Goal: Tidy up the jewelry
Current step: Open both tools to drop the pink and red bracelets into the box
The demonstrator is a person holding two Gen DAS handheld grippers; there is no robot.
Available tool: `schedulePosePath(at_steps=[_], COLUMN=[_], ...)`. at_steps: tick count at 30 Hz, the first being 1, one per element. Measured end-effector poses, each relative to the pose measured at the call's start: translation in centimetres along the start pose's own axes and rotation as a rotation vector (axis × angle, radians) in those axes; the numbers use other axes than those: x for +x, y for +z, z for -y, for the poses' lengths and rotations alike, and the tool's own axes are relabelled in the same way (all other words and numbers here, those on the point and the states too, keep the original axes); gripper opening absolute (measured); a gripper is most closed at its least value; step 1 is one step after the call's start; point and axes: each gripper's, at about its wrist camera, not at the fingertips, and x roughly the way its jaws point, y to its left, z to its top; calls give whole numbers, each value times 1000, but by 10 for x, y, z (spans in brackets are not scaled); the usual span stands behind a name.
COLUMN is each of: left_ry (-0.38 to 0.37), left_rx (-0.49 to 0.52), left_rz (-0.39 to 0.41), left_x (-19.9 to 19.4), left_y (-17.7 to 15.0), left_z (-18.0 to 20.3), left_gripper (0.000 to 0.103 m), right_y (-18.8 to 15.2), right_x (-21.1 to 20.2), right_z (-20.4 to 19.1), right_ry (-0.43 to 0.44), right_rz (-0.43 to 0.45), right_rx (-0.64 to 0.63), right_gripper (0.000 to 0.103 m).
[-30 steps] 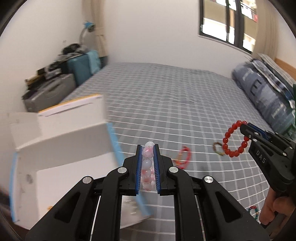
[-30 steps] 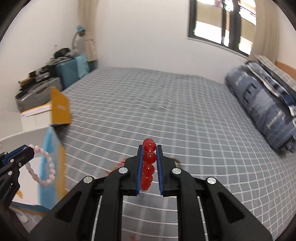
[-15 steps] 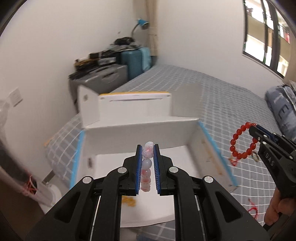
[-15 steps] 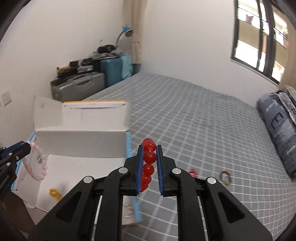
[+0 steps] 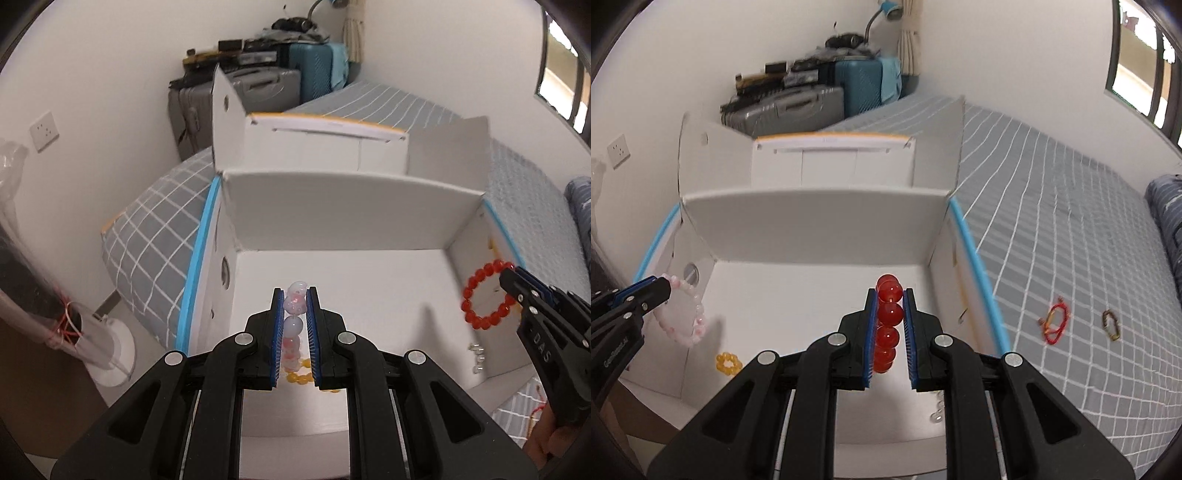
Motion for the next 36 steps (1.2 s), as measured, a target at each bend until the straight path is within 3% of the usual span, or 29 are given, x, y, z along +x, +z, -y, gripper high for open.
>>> schedulePosePath(at_steps=[6,14,15,17,19,25,27,29,36], left_ry=[-1,9,19,20,26,26,20,3,-54], left_rx=[17,14,16,15,2,-16,-16,-13,33], left_rz=[-57,-64,-56,-45,-17,68,96,128,202], left_x=[20,25,23,18,9,-21,-33,-46,-85], left_y=[-6,-7,-7,-7,-6,-4,-3,-3,-7], left_z=[7,10,11,11,9,9,11,16,52], left_gripper=[12,14,15,29,61,85,91,96,98], right_y=[-8,-11,-11,-9,-6,3,3,4,-9], right_x=[19,25,24,16,6,-27,-41,-53,-102], right_z=[-3,-2,-1,0,1,9,18,28,73], right_ry=[14,1,-3,3,11,-31,-43,-44,-96], right_rz=[-65,-97,-90,-62,-38,53,87,104,168], right_rx=[10,6,9,18,18,28,47,62,96], right_gripper=[13,13,22,46,50,86,94,96,96])
